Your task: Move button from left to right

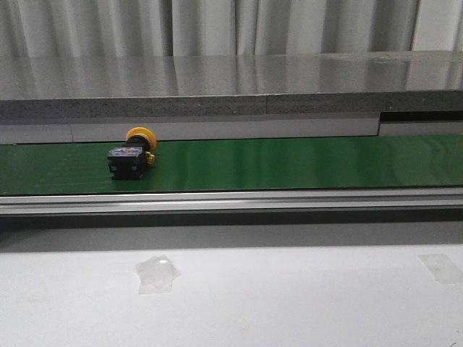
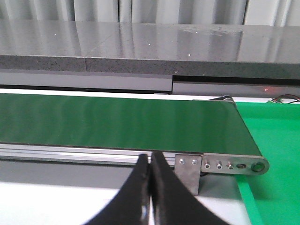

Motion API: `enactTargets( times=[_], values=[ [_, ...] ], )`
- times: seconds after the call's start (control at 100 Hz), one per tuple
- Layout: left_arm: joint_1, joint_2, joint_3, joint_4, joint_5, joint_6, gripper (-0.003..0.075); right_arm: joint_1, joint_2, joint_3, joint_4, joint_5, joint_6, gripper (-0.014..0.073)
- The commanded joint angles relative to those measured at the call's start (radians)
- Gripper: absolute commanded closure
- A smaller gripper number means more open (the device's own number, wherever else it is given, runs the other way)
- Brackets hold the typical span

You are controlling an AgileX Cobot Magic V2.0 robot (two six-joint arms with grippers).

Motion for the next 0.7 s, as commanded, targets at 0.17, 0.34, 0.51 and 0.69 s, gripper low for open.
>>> enactTargets(
  times=[0.17,0.34,0.51,0.69],
  values=[
    [-0.004,0.004,-0.026,-0.014,-0.085,-0.003,0.074,-0.007,-0.014,-0.024,0.003,-0.15,-0.004,0.0662],
    [-0.004,0.004,-0.026,-0.014,-0.085,-0.003,0.074,-0.007,-0.012,-0.083,0.004,-0.105,-0.004,0.0662],
    [-0.004,0.004,-0.026,-0.014,-0.085,-0.003,0.074,-0.007,-0.006,-0.182,0.047,0.007,-0.004,0.0662],
    [-0.004,0.004,-0.026,-0.014,-0.085,-0.003,0.074,-0.007,0.092,-0.334,0.049,0.199,-0.004,0.0662]
  ],
)
